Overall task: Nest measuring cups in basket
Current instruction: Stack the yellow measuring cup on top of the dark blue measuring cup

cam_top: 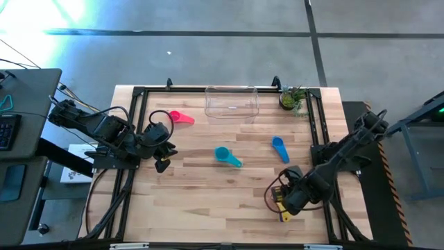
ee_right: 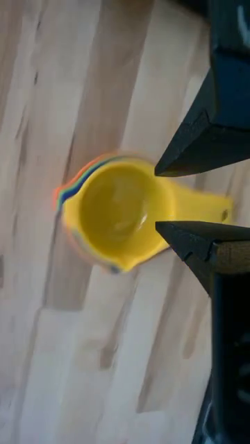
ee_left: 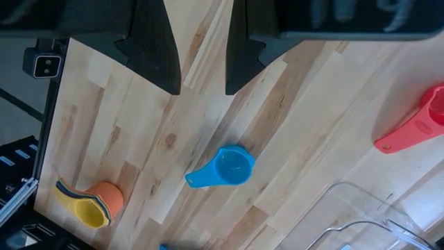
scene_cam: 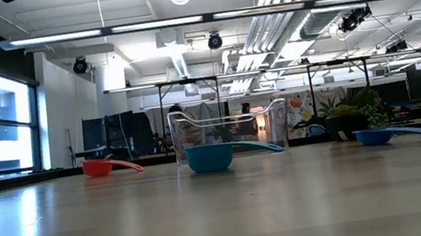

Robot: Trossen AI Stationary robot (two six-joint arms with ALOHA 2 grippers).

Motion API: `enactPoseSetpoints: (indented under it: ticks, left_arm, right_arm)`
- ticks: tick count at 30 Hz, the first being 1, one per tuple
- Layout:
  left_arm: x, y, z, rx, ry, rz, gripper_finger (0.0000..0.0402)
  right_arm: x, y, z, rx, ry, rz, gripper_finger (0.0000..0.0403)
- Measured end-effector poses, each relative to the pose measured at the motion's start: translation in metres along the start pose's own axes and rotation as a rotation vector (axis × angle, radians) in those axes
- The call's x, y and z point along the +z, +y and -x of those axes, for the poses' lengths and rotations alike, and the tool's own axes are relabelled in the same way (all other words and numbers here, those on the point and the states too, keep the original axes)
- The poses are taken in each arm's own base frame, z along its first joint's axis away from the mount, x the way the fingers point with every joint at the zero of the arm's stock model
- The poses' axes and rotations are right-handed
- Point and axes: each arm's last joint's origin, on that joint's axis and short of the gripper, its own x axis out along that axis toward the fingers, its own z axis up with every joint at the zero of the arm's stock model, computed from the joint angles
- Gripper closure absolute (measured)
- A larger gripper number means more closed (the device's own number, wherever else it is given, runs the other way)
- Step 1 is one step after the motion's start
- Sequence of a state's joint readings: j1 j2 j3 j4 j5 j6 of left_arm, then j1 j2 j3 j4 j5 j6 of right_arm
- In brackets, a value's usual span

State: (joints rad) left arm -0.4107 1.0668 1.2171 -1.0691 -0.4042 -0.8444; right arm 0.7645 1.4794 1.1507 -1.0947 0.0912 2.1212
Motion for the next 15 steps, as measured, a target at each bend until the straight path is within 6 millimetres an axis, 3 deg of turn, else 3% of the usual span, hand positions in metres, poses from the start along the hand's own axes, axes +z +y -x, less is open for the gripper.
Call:
enactPoseSetpoints:
  ticks: [8, 15]
  left_arm:
    - [0.000, 0.000, 0.000, 0.000, 0.000, 0.000, 0.0296]
    - [0.000, 0.000, 0.000, -0.002, -0.001, 0.001, 0.0296]
  right_arm:
    - [-0.030, -0.020, 0.003, -0.046, 0.043, 0.023, 0.0297]
    - [-0.053, -0.024, -0.016, -0.087, 0.019, 0.079, 0.0297]
